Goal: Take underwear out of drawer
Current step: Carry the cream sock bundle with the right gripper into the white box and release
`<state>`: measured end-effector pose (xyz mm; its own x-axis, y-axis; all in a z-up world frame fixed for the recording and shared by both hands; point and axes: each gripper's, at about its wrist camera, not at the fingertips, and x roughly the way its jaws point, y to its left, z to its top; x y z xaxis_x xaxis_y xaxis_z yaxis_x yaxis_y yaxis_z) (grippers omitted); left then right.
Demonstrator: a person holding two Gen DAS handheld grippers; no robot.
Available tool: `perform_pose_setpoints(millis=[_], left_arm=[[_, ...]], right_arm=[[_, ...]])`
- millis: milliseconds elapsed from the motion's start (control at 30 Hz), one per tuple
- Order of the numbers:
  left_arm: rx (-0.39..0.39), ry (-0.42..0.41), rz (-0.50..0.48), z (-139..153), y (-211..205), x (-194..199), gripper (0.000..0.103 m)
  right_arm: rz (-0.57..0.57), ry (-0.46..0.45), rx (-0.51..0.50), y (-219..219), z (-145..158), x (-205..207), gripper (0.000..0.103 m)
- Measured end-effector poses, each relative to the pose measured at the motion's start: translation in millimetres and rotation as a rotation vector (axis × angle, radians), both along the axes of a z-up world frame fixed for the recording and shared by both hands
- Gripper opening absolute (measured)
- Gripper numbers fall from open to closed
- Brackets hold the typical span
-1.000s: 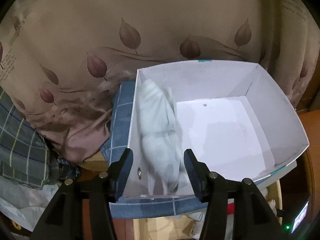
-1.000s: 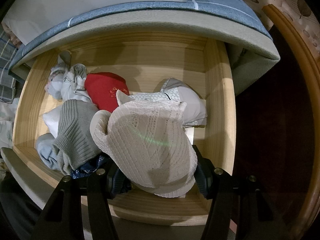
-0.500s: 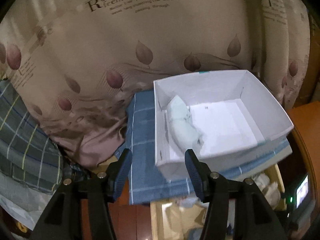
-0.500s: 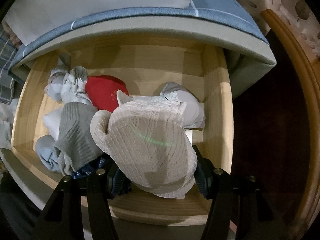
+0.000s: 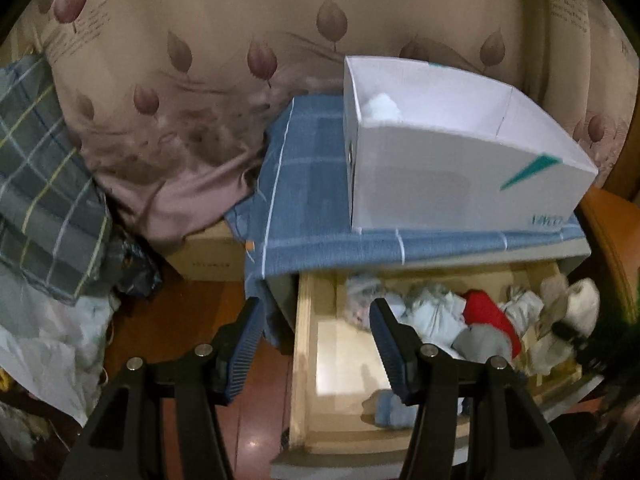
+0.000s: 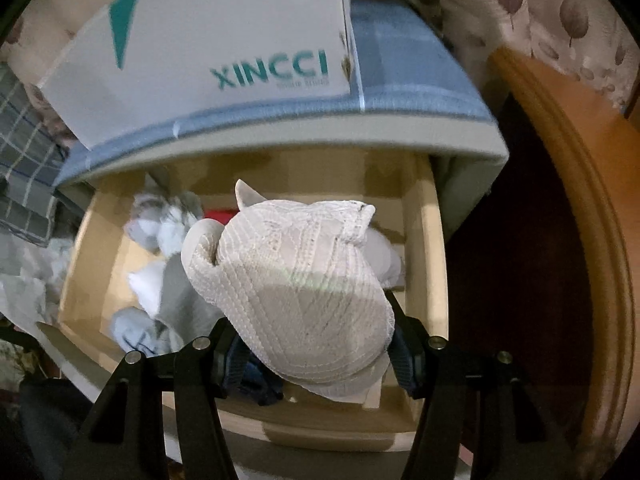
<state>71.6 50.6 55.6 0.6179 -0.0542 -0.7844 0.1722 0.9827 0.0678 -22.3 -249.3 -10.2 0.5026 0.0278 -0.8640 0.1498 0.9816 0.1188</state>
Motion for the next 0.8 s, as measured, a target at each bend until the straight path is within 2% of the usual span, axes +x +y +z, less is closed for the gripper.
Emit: perform_pose_setpoints(millis=[133, 233, 567, 800], left_arm=[[0.021, 0.023, 0.009, -24.9, -8.9, -13.0, 0.056], [0.001, 0.032, 0.011, -42.0, -14.6, -21.5, 0.056], [-0.034, 0.081, -0.005, -68.3, -21.7, -26.2, 0.056], [0.014, 0.088, 0.013, -74.3, -26.6, -27.7, 0.056]], right_arm=[[-0.017, -0.049, 0.046, -6.8, 14.1, -4.9, 0.056], [-0.018, -0.068, 0.084, -12.9, 29.9, -5.3, 0.056], [0.033, -0.235, 0.044, -25.2, 143.2, 5.6, 0.056], [0.047, -0.358, 0.017, -8.1, 208.1, 46.3, 0.056]])
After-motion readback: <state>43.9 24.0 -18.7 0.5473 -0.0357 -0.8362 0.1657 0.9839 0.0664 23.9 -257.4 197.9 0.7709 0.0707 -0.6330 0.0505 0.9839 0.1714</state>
